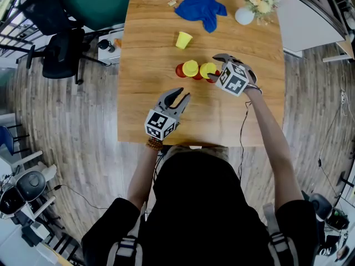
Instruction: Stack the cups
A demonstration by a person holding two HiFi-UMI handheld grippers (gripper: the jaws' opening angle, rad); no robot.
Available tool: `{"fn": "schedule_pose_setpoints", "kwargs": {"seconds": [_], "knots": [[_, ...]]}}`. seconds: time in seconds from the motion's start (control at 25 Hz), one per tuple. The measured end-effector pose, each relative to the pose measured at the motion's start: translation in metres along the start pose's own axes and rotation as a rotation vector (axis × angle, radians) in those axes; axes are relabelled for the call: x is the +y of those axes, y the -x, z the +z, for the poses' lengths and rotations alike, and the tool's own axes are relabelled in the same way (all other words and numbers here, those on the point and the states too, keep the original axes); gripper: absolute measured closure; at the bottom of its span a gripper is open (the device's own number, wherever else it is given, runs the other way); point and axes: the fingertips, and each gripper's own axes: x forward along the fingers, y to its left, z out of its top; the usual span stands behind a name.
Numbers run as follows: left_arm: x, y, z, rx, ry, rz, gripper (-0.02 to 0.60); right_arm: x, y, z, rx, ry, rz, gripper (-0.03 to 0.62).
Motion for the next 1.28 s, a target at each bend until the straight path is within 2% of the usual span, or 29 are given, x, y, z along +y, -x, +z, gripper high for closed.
{"fn": "schedule_pose_setpoints", "kwargs": {"seconds": [0.2,0.48,0.56,0.72,0.92,1.28], "knots": [[0.002,-0.004,0.001,-0.002,-0.014,0.01,0.462,-0.043,0.019,0.015,-0.104,-0.079,-0.039,0.27],[0.006,-0.005,0.003,-0.003,-0.012,0.031,0.449,-0.091,0.008,0.033,-0.13,-0.114,-0.048,0.255],[0.008,-0.002,0.004,-0.013,-0.006,0.047,0.449,-0.102,-0.006,0.041,-0.133,-0.094,-0.042,0.227],[0.009,0.009,0.002,-0.029,0.009,0.088,0.446,-0.114,-0.045,0.051,-0.115,-0.052,-0.015,0.209],[0.01,0.025,-0.006,-0.01,0.025,0.13,0.445,-0.121,-0.094,0.053,-0.05,-0.068,0.052,0.183],[0.027,0.053,-0.027,0.011,0.077,0.234,0.44,-0.109,-0.161,0.067,0.054,-0.055,0.156,0.154]]}}
